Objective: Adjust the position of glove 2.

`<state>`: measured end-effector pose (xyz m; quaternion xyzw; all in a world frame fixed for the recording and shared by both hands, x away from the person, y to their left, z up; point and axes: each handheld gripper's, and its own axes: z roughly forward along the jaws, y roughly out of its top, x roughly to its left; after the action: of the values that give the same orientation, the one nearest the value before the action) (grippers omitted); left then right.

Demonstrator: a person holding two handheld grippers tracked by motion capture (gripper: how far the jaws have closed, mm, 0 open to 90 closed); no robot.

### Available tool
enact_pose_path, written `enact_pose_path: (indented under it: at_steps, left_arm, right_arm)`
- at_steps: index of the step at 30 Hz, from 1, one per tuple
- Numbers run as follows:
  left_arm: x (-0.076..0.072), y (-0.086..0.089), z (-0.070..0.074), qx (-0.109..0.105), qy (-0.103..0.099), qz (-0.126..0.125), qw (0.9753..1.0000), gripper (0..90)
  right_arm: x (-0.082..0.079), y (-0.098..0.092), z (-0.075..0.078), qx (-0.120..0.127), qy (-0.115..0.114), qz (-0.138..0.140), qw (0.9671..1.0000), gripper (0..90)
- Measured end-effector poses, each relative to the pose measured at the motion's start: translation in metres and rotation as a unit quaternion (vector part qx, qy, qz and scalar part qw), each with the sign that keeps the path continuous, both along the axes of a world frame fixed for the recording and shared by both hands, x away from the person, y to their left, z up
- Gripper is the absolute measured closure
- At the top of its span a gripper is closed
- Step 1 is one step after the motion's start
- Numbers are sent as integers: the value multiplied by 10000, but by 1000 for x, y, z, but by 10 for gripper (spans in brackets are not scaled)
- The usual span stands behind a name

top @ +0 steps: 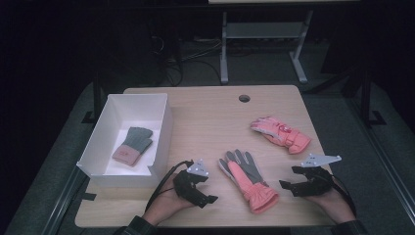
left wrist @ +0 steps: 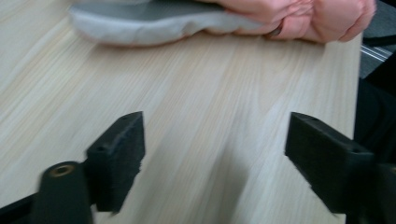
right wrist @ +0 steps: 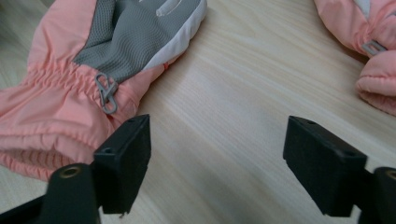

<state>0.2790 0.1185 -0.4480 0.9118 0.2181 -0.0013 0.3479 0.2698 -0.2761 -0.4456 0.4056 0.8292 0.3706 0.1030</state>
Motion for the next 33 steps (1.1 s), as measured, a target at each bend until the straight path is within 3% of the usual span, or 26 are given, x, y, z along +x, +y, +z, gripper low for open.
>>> enact_pose_path:
  at_steps: [1,7,19,27,28,33]
  left_arm:
    - [-2,2,-2,-54,6,85,9999,153]
    - [-3,9,-3,70,-149,164,9997,147]
    - [-3,15,-3,-22,-116,355,9993,148]
    - [-4,12,-3,39,-102,317,9994,149]
    - [-3,13,-3,61,-113,291,9995,148]
    - [-2,15,-3,12,-103,346,9993,149]
  right_arm:
    - [2,0,1,-25,-15,25,10000,263]
    - [13,-1,14,-66,-125,126,9998,315]
    - [56,-10,33,-107,-116,236,9996,469]
    - [96,-15,43,-244,-141,85,9996,534]
    - [108,-16,46,-280,-112,83,9995,542]
    - [136,-17,51,-353,-7,83,9993,556]
